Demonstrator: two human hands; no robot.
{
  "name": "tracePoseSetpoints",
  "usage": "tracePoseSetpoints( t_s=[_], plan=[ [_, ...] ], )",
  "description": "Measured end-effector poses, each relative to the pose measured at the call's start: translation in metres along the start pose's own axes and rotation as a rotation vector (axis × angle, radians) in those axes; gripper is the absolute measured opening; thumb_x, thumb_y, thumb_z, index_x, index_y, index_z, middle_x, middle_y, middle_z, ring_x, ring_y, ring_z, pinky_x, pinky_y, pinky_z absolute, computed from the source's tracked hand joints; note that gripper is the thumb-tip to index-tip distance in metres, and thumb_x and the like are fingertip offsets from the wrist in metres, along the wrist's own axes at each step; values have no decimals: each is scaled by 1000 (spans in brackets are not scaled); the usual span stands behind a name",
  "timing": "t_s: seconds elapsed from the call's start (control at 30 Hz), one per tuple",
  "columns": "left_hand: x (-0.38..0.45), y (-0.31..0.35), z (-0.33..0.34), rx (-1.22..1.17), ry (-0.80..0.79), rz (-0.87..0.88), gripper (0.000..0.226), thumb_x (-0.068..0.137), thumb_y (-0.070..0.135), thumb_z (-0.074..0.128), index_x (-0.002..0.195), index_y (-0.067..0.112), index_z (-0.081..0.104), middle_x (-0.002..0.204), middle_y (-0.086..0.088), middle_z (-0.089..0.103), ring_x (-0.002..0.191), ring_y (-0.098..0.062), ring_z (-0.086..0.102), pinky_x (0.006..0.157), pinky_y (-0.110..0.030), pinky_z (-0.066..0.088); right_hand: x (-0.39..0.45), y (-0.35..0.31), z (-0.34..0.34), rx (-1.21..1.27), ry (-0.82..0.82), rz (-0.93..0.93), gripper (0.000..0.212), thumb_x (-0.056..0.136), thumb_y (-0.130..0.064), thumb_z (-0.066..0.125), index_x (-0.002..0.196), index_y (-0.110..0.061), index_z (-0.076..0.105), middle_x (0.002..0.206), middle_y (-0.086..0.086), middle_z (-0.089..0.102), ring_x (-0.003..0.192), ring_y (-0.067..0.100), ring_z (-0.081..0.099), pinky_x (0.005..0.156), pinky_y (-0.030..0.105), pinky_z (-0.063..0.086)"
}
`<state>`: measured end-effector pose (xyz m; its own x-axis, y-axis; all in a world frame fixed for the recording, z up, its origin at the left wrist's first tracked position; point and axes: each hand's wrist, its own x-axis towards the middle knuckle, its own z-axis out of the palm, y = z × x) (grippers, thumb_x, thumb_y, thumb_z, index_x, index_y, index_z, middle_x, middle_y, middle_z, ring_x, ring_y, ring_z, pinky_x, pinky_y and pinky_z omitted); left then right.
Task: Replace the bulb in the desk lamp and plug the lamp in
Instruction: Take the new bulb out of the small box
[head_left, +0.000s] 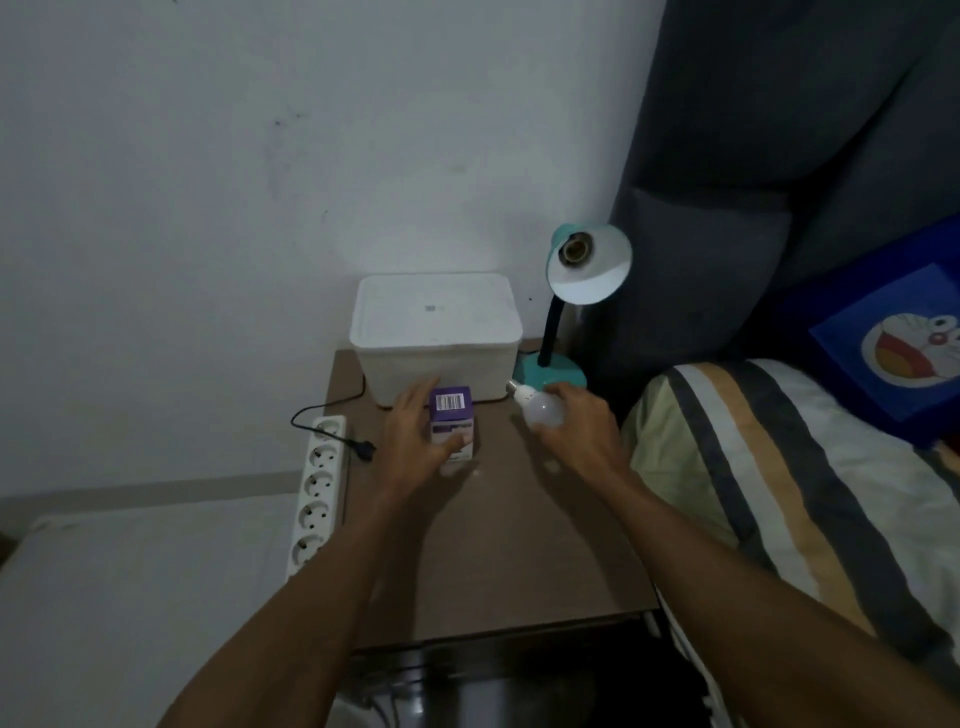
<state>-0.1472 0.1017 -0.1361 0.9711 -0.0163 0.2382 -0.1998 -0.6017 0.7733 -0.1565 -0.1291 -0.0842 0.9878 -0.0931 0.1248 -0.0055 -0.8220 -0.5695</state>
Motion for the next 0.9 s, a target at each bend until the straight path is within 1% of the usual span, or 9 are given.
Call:
tracePoseSetpoints(
  t_s=[0.17,0.23,0.3,0.37,0.43,0.57,0.73,0.83,0.9],
  plan=[
    [1,-15,11,-126,-48,-86,100,74,23,95,157,19,39,152,-3,51,134,-15,52,109,-42,52,-1,14,32,32,-23,101,38,89,-43,66,119,-22,67,113,5,69,100,23,65,86,32,53],
    [2,-19,15,-160,-60,-127,101,74,21,94,158,17,38,146,3,54,130,-12,54,102,-25,54,1,16,43,31,-11,138,38,89,-53,62,116,-26,67,110,2,69,97,19,65,85,34,55],
    [3,-22,17,-184,-63,-164,97,77,17,92,159,17,38,140,8,54,124,-6,54,86,-4,50,5,17,52,-14,-38,158,38,91,-44,65,123,-23,65,116,5,68,101,21,64,86,35,55],
    [5,-25,18,-177,-59,-163,92,81,16,90,159,16,40,141,4,56,124,-5,54,81,3,46,9,18,57,-46,-65,159,40,92,-38,66,128,-20,62,119,8,66,105,23,63,85,32,52],
    [6,-29,18,-174,-55,-161,90,82,16,89,158,16,41,146,0,56,128,-8,54,86,-1,49,13,21,62,-75,-75,155,42,92,-36,68,131,-21,61,121,8,66,107,24,63,83,30,49],
    [10,-31,17,-177,-42,-147,89,81,16,89,157,19,44,148,-4,58,131,-13,57,102,-28,55,17,22,66,-34,-88,151,44,91,-29,70,132,-18,62,125,10,65,111,25,61,90,33,50],
    [11,-33,18,-184,-43,-144,90,82,16,88,158,18,41,148,-4,59,128,-10,57,99,-23,52,23,14,60,-50,-87,131,47,91,-34,66,135,-18,60,130,8,62,116,23,59,96,35,50],
    [10,-34,18,-186,-42,-143,91,82,14,88,159,17,40,148,-5,59,128,-10,57,98,-20,52,31,-2,51,-8,-49,-53,47,89,-29,72,133,-15,62,131,7,63,120,23,57,97,31,45],
    [10,-35,19,-190,-39,-137,91,81,13,89,159,16,41,148,-6,59,128,-13,59,102,-29,55,41,-18,47,35,-59,-208,42,89,-24,73,129,-14,66,128,6,66,118,22,60,98,33,48]
  ],
)
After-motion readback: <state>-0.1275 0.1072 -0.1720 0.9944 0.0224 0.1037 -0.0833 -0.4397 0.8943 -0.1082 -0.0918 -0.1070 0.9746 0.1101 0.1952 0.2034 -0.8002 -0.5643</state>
